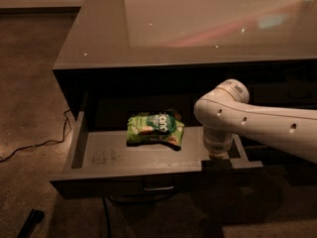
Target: Open top drawer
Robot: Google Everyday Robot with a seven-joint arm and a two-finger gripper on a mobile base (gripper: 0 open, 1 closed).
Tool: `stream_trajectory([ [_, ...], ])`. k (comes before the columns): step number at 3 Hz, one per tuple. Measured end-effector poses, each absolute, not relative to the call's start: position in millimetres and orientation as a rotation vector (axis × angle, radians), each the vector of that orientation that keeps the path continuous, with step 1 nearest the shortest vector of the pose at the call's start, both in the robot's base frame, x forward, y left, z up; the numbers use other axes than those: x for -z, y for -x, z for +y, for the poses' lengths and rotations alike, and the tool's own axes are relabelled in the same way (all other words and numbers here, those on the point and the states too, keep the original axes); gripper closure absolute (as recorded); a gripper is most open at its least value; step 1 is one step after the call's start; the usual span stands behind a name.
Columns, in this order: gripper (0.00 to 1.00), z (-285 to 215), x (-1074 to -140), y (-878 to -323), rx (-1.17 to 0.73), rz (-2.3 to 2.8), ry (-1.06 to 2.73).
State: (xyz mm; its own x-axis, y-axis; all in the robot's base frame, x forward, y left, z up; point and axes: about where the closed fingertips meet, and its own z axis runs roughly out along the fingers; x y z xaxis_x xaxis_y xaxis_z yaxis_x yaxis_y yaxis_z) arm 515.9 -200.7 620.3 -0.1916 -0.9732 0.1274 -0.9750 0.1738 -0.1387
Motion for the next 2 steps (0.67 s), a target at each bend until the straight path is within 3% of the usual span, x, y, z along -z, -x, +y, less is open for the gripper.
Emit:
stream_trajectory([
  [2,1.00,-216.1,-626.6,-492.7,-0.277,-2.406,-1.921],
])
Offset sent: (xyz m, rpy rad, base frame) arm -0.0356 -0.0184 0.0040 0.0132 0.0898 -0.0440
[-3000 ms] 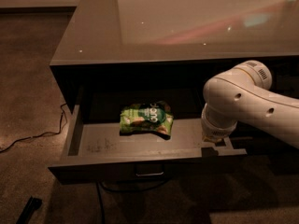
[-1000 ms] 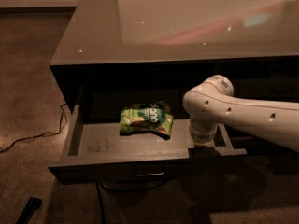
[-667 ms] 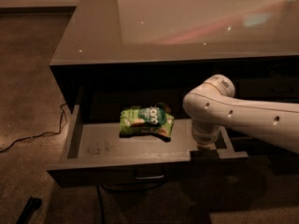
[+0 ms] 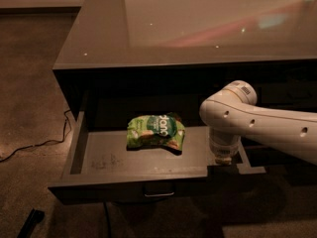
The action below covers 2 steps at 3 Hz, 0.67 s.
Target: Open top drawer
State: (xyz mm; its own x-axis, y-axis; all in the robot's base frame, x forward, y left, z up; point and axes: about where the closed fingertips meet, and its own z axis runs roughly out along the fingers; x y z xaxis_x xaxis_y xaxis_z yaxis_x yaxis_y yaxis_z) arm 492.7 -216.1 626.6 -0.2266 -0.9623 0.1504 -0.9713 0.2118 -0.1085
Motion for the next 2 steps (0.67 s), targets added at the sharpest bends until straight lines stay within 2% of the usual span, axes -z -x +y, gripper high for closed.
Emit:
stream_trajectory([
  [1,0.81,-216.2,-626.4,-492.3,-0.275,-2.405,-1.921],
  [2,0.59,-216.2,-626.4,-492.3,-0.275,-2.405,-1.921],
])
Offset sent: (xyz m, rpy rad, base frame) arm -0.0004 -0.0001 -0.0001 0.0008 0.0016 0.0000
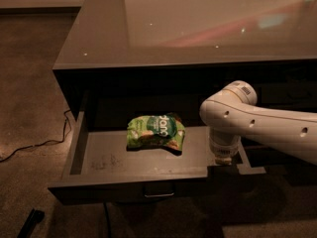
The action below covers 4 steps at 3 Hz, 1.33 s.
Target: Open top drawer
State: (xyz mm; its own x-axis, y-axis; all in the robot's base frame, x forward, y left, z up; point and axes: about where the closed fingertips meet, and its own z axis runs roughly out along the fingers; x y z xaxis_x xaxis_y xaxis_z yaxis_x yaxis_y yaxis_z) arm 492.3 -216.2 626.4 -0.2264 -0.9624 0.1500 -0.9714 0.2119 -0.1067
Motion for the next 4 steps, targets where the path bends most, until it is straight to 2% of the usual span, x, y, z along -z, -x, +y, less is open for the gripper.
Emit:
stream_trajectory([
  [2,0.12,-216.2,-626.4,-492.3,-0.275,-2.405,-1.921],
  [3,0.00,-216.2,-626.3,-492.2,-0.275,-2.405,-1.921],
  [4,0.00,-216.3,-626.3,-492.2,-0.275,-2.405,-1.921],
])
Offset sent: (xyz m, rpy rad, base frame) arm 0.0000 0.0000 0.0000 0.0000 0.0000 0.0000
